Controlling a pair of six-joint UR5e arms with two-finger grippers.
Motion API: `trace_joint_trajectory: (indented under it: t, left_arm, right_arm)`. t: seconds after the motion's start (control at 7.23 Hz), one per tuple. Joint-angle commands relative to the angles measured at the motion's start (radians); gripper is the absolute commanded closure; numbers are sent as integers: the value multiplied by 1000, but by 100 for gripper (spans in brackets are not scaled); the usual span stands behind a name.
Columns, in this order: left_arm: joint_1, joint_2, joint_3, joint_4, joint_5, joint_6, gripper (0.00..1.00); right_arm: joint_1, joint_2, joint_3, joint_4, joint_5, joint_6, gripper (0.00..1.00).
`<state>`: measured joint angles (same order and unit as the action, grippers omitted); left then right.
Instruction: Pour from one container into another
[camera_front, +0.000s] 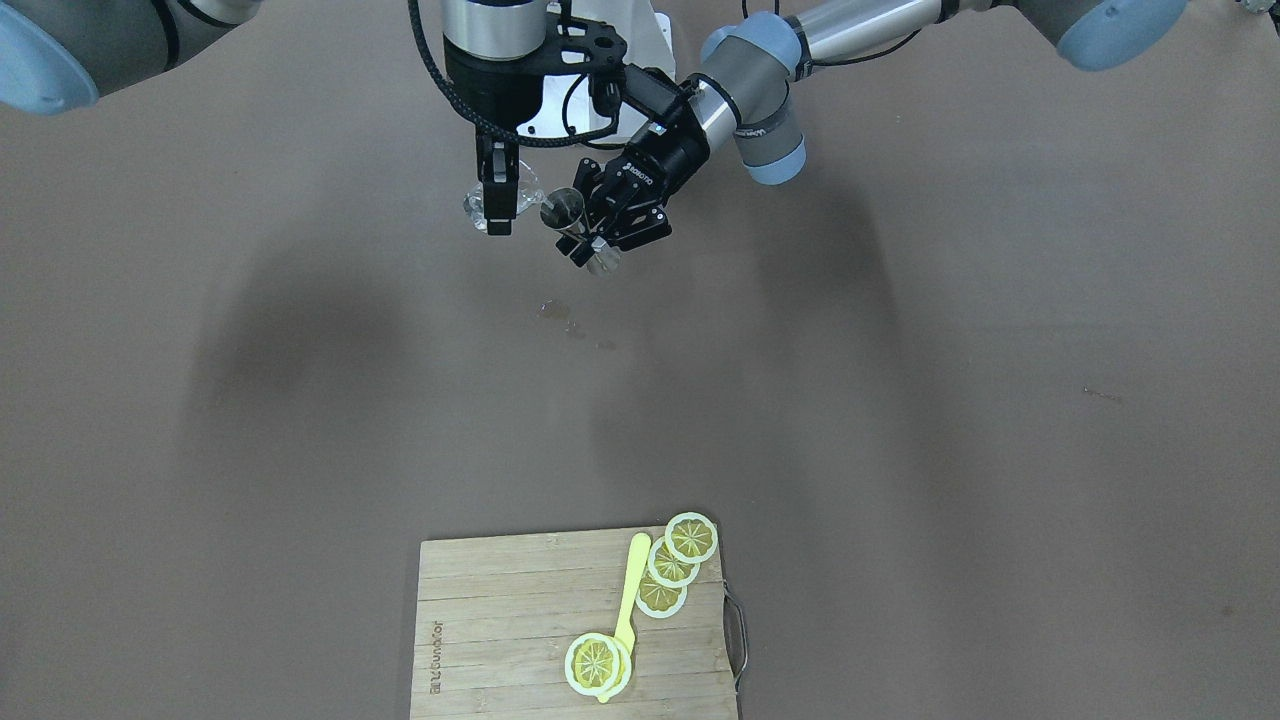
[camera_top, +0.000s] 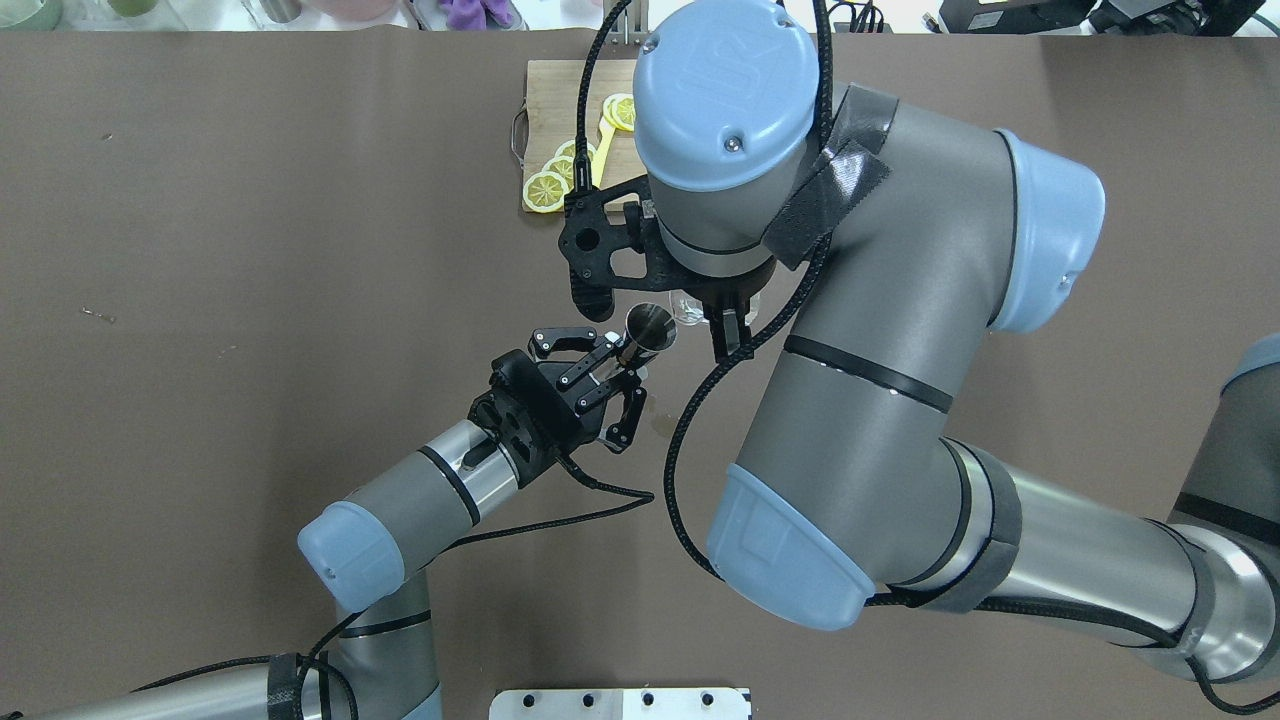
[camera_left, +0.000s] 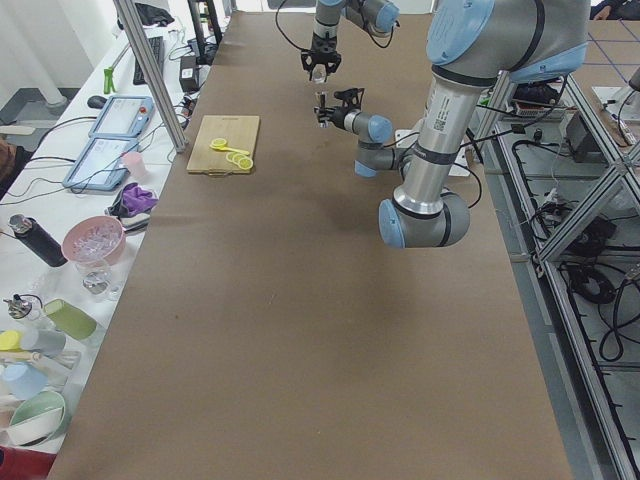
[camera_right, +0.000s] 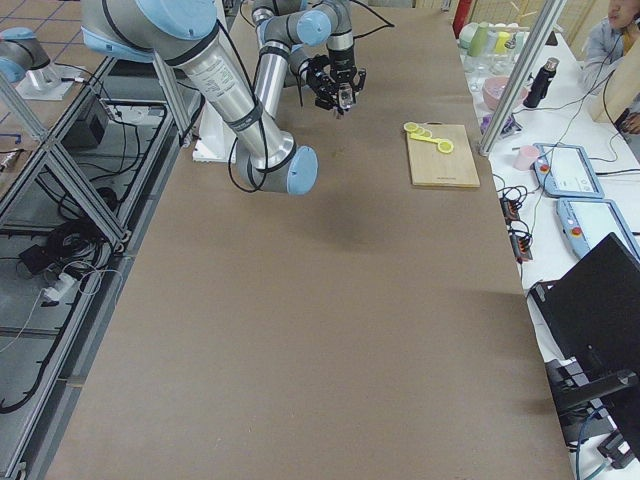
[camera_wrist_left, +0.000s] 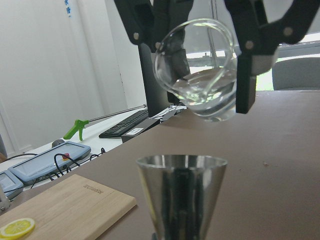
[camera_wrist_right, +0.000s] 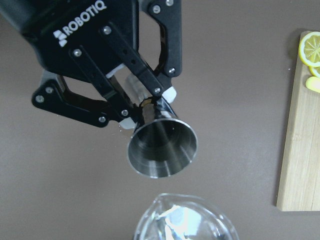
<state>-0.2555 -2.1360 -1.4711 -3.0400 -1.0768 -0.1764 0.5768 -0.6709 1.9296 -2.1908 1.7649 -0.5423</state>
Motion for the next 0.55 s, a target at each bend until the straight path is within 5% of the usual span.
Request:
trace_joint_trajectory:
  t: [0.0,0.42]
  left_arm:
    - [-1,1,0,-2,0,0,100]
    - [-2,1,0,0,0,0,100]
  right_arm:
    - [0,19,-21,-4,-8,-7,100]
    - [0,37,-46,-9,-16,-24,100]
